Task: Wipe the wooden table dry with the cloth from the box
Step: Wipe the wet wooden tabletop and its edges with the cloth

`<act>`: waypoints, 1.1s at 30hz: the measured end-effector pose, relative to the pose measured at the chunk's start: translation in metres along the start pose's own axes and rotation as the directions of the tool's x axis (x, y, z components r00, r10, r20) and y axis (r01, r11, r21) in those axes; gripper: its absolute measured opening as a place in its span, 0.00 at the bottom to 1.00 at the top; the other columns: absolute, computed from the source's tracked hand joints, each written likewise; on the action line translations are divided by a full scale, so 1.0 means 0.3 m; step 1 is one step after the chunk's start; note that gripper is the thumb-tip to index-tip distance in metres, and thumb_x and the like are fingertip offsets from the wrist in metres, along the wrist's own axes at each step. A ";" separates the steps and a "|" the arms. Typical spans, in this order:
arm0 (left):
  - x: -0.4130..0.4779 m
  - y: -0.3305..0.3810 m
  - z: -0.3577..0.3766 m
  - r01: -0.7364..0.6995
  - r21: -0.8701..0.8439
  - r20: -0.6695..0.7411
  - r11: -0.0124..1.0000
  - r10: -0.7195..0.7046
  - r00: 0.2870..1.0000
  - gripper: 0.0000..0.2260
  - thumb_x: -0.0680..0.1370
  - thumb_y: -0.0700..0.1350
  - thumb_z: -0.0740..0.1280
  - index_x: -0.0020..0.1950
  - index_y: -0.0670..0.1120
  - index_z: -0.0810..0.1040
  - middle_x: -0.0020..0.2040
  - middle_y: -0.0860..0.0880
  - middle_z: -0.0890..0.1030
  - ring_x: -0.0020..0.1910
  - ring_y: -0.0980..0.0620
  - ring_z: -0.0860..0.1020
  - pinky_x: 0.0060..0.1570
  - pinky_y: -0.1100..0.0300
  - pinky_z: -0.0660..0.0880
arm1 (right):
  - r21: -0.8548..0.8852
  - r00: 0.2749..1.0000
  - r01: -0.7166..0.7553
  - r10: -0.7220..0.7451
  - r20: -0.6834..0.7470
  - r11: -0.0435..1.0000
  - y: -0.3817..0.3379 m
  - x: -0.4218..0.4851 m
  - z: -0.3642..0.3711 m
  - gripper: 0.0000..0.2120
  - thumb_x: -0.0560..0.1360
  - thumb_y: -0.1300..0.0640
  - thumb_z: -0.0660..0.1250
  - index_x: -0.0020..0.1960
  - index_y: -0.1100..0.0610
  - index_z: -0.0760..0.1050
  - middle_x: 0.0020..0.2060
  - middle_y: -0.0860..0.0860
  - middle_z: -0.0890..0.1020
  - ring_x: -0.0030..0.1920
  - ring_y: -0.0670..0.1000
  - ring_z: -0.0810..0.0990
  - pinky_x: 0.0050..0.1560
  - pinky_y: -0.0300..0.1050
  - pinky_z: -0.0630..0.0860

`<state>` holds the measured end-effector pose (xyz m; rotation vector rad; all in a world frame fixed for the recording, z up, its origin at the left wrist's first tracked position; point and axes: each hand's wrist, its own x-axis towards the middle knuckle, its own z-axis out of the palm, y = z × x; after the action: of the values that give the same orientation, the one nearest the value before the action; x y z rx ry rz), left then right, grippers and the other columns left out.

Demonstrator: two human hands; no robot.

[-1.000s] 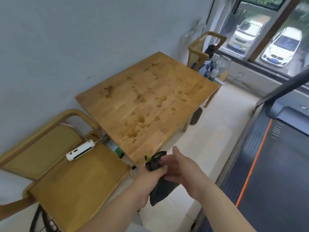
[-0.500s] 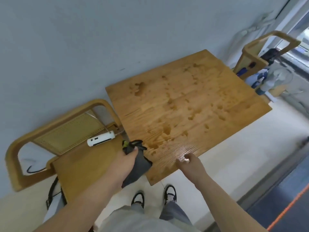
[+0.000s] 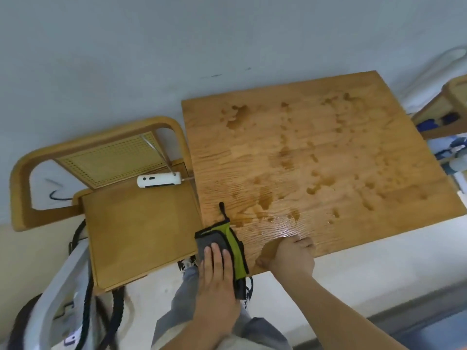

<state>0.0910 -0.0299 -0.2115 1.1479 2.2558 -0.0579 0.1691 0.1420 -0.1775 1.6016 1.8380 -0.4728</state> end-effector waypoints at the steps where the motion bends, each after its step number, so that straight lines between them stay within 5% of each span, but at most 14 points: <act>1: 0.004 -0.017 0.017 -0.039 0.030 -0.031 0.999 0.040 0.999 0.43 0.67 0.46 0.71 0.80 0.36 0.63 0.80 0.31 0.59 0.81 0.34 0.49 0.76 0.42 0.45 | -0.022 1.000 -0.004 0.004 0.000 1.000 -0.003 0.015 -0.002 0.64 0.64 0.25 0.72 0.80 0.69 0.52 0.77 0.73 0.58 0.78 0.71 0.57 0.74 0.58 0.66; 3: 0.031 -0.069 0.020 -0.125 0.094 -0.028 0.988 0.128 0.991 0.44 0.63 0.45 0.68 0.79 0.36 0.65 0.79 0.31 0.63 0.81 0.33 0.52 0.75 0.39 0.52 | -0.033 1.000 -0.003 0.003 -0.010 0.999 -0.015 0.039 0.000 0.62 0.58 0.23 0.73 0.76 0.65 0.63 0.73 0.69 0.69 0.75 0.69 0.64 0.70 0.56 0.68; 5: 0.109 -0.123 -0.036 -0.163 0.114 -0.075 0.980 0.172 0.982 0.45 0.68 0.47 0.64 0.82 0.36 0.53 0.82 0.31 0.54 0.82 0.33 0.44 0.78 0.38 0.54 | -0.002 1.000 -0.005 0.005 -0.014 1.000 -0.020 0.048 0.000 0.59 0.53 0.24 0.75 0.72 0.61 0.70 0.69 0.65 0.75 0.72 0.67 0.69 0.63 0.53 0.73; 9: 0.240 -0.118 -0.171 0.022 0.017 -0.035 1.000 -0.021 0.999 0.44 0.82 0.53 0.59 0.79 0.38 0.28 0.78 0.36 0.26 0.79 0.37 0.28 0.81 0.43 0.38 | 0.046 1.000 -0.024 0.024 0.020 0.999 -0.012 0.008 -0.003 0.64 0.62 0.29 0.77 0.80 0.67 0.52 0.78 0.70 0.57 0.79 0.69 0.56 0.71 0.56 0.70; 12: 0.180 -0.060 -0.088 -0.004 -0.024 -0.040 1.000 0.003 0.999 0.46 0.81 0.54 0.61 0.79 0.38 0.28 0.78 0.35 0.26 0.78 0.35 0.28 0.81 0.41 0.40 | 0.018 1.000 -0.016 0.016 -0.001 1.000 -0.002 -0.007 -0.002 0.66 0.65 0.27 0.74 0.81 0.67 0.46 0.79 0.71 0.51 0.80 0.69 0.52 0.71 0.56 0.70; 15: 0.079 -0.080 0.008 -0.131 0.021 -0.065 0.991 0.132 0.989 0.45 0.76 0.51 0.64 0.83 0.38 0.39 0.82 0.33 0.36 0.82 0.34 0.39 0.80 0.37 0.44 | 0.006 1.000 -0.017 0.017 0.014 1.000 -0.009 -0.003 -0.007 0.67 0.65 0.26 0.73 0.81 0.68 0.45 0.79 0.71 0.52 0.80 0.69 0.53 0.72 0.56 0.69; 19: 0.181 -0.135 -0.130 -0.112 0.162 0.003 0.980 0.113 0.994 0.40 0.82 0.47 0.55 0.79 0.39 0.27 0.77 0.35 0.24 0.78 0.36 0.26 0.80 0.40 0.37 | -0.043 0.999 -0.032 0.034 0.043 0.999 -0.040 0.010 -0.032 0.66 0.65 0.28 0.74 0.81 0.69 0.45 0.79 0.72 0.52 0.80 0.70 0.53 0.73 0.56 0.68; 22: 0.255 -0.089 -0.196 0.039 0.087 -0.036 0.995 -0.036 0.999 0.43 0.82 0.50 0.59 0.79 0.40 0.26 0.77 0.37 0.24 0.78 0.37 0.26 0.81 0.42 0.40 | -0.078 0.994 -0.023 0.031 0.103 0.997 -0.067 0.021 -0.048 0.52 0.68 0.34 0.76 0.80 0.61 0.61 0.78 0.69 0.61 0.78 0.69 0.61 0.69 0.56 0.72; 25: 0.183 -0.013 -0.134 0.041 0.055 0.009 0.998 -0.042 0.999 0.42 0.82 0.49 0.58 0.79 0.39 0.28 0.78 0.37 0.25 0.78 0.37 0.26 0.80 0.42 0.40 | -0.090 0.991 -0.018 0.030 0.132 0.996 -0.063 0.016 -0.057 0.41 0.65 0.35 0.79 0.71 0.55 0.75 0.69 0.62 0.76 0.69 0.64 0.75 0.61 0.51 0.78; 30: 0.113 -0.110 -0.097 -0.263 0.212 0.011 0.941 0.267 0.964 0.37 0.80 0.45 0.54 0.82 0.40 0.35 0.81 0.38 0.31 0.78 0.40 0.28 0.79 0.44 0.35 | -0.077 0.991 -0.052 0.061 0.122 0.996 -0.077 -0.001 -0.084 0.55 0.70 0.39 0.78 0.81 0.67 0.53 0.78 0.73 0.53 0.78 0.71 0.58 0.72 0.57 0.68; 33: 0.233 -0.138 -0.208 -0.187 0.222 0.068 0.957 0.176 0.982 0.40 0.83 0.53 0.56 0.81 0.44 0.30 0.80 0.41 0.27 0.79 0.42 0.28 0.80 0.43 0.36 | -0.024 0.990 -0.088 0.090 0.111 0.996 -0.083 0.021 -0.046 0.65 0.67 0.38 0.79 0.80 0.71 0.42 0.77 0.76 0.46 0.79 0.74 0.51 0.74 0.61 0.64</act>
<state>-0.0016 0.0132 -0.2066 1.4543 2.1329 -0.2740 0.1414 0.1509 -0.1752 1.6039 1.6759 -0.4934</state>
